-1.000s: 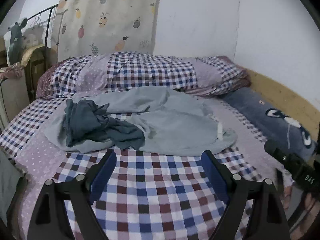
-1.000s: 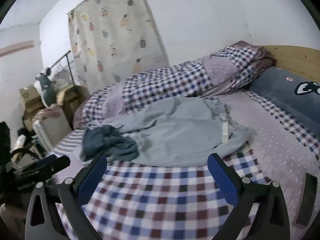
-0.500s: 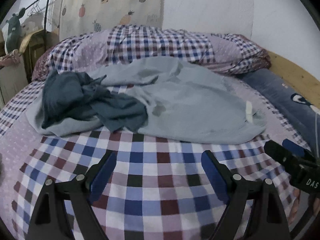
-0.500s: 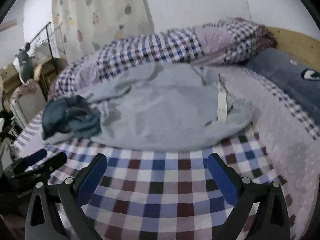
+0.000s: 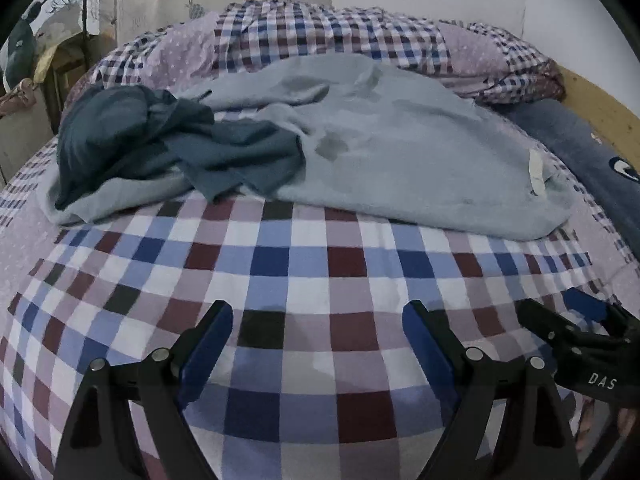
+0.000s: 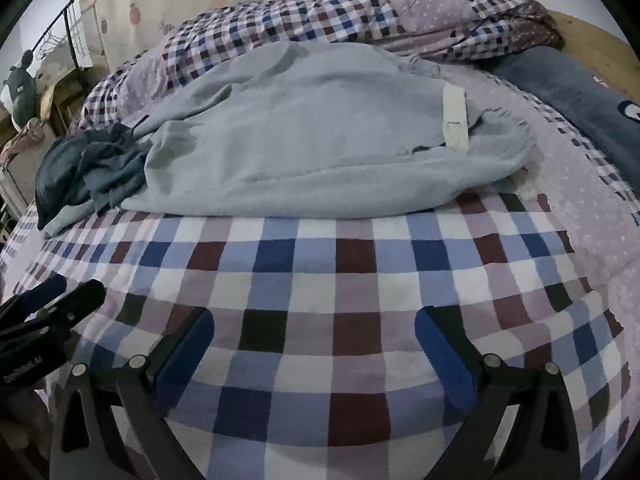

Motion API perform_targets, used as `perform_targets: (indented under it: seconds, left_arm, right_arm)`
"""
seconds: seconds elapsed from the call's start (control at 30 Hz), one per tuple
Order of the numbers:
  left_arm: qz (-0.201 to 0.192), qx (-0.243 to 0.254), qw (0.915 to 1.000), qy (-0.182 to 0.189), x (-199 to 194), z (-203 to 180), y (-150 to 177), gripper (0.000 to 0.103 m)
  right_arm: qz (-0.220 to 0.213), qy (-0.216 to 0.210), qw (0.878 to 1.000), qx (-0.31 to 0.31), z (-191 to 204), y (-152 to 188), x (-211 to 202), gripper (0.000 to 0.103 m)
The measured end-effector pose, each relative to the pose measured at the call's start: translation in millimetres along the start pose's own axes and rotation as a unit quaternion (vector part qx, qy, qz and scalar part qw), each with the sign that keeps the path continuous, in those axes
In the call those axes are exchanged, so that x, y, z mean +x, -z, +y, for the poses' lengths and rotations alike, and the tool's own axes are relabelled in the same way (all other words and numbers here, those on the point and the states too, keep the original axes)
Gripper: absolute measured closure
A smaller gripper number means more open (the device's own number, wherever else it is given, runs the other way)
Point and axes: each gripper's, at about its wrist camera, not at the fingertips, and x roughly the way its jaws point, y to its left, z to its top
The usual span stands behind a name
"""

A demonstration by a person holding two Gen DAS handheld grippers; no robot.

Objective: Fold clothes

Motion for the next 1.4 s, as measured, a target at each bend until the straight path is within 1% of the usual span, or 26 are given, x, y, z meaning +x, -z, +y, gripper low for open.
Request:
perform_targets:
  seconds: [0.1,0.23,0.37,0.5,0.73,0.9,1.03,1.4]
  left_arm:
    - [0.015,0.004,0.9999,-0.007,10.0,-0.9,2.2,0.012]
    - [0.017,0.018,0.9995,-0.017,14.7,-6.8,5.3,0.008]
    - [0.019,0.018,0.9996,-0.011,16.5,-5.7,5.3,0.005]
    - [0.020,0.022,0.9993,-0.021,18.4,-7.5,5.1,0.001]
    - [0.024,0.021,0.9992,-0.024,19.9,-8.8,3.9,0.001]
    - [0.027,0.013,0.9994,-0.014,23.0,-5.2,2.2,0.001]
    - [0.027,0.015,0.9993,-0.023,23.3,-7.9,3.2,0.001]
    - [0.025,0.014,0.9994,-0.020,23.3,-6.6,4.1,0.001]
  right_arm:
    - [0.016,0.006,1.000,-0.003,1.0,3.1,8.6,0.000]
    - [0.014,0.026,0.999,-0.017,5.9,6.5,11.8,0.000]
    - [0.009,0.032,0.999,-0.017,6.3,8.1,12.6,0.000]
    - [0.009,0.038,0.999,-0.016,8.5,7.5,14.4,0.000]
    - [0.008,0.041,0.999,-0.018,9.7,6.6,17.0,0.000]
    - [0.007,0.041,0.999,-0.018,8.9,6.3,17.5,0.000]
    - [0.007,0.041,0.999,-0.019,8.5,6.8,17.7,0.000]
    - [0.007,0.040,0.999,-0.019,8.3,6.6,17.4,0.000]
